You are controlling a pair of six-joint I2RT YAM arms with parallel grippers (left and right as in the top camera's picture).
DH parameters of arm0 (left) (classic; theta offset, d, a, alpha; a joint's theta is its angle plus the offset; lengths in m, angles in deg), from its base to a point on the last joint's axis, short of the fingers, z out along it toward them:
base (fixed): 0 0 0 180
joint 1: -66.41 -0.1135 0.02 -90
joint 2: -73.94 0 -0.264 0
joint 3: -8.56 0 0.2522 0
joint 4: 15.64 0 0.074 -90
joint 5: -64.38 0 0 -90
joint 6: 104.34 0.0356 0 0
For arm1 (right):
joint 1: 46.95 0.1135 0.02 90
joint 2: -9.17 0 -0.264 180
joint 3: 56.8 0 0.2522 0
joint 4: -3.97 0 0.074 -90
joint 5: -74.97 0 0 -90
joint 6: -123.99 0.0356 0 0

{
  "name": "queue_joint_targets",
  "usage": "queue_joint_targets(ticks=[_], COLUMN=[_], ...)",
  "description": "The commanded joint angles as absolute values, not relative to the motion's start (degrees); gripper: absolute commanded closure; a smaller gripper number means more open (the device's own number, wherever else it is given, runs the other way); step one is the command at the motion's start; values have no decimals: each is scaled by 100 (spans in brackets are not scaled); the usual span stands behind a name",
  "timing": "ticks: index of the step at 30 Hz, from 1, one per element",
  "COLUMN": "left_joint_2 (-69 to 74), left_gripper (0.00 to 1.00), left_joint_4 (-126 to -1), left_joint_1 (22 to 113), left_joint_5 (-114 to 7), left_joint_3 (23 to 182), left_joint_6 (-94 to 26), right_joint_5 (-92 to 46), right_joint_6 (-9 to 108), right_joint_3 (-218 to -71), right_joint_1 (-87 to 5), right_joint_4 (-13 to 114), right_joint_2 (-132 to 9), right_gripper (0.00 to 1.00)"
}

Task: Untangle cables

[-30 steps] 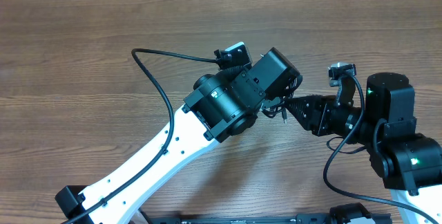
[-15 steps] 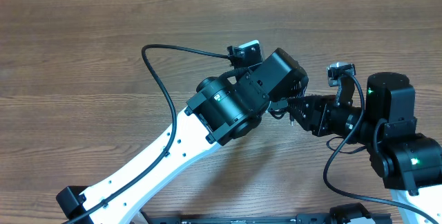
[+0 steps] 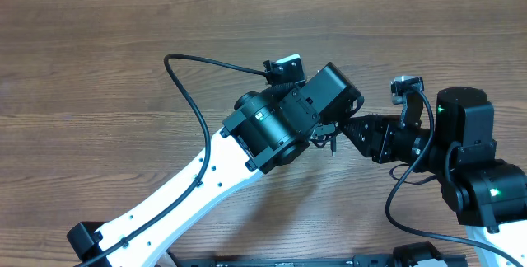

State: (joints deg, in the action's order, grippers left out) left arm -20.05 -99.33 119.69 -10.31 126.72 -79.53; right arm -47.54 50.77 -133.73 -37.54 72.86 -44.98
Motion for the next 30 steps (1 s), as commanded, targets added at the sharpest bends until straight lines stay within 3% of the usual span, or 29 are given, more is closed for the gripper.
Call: queue_joint_targets(ticks=[1,11,30], left_joint_2=[-1970,-1970,-1970], left_gripper=[96,96,96], left_joint_4=[-9885,-9382,-9382], left_joint_1=[11997,12008,12008], left_joint_5=[-922,-1486,-1475], left_joint_3=[12749,12749,12749], left_joint_6=[-7984,-6976,-6913], right_joint_5=[-4334,-4317,-4894], right_joint_6=[5219,5221,5369], right_joint_3=[-13476,-13476,-13476], right_joint_1=[-3759,-3759,-3759], right_joint_4=[7328,7334,7068], right_joint_2=[-4436,-4434,-4434], right_gripper=[59,58,58])
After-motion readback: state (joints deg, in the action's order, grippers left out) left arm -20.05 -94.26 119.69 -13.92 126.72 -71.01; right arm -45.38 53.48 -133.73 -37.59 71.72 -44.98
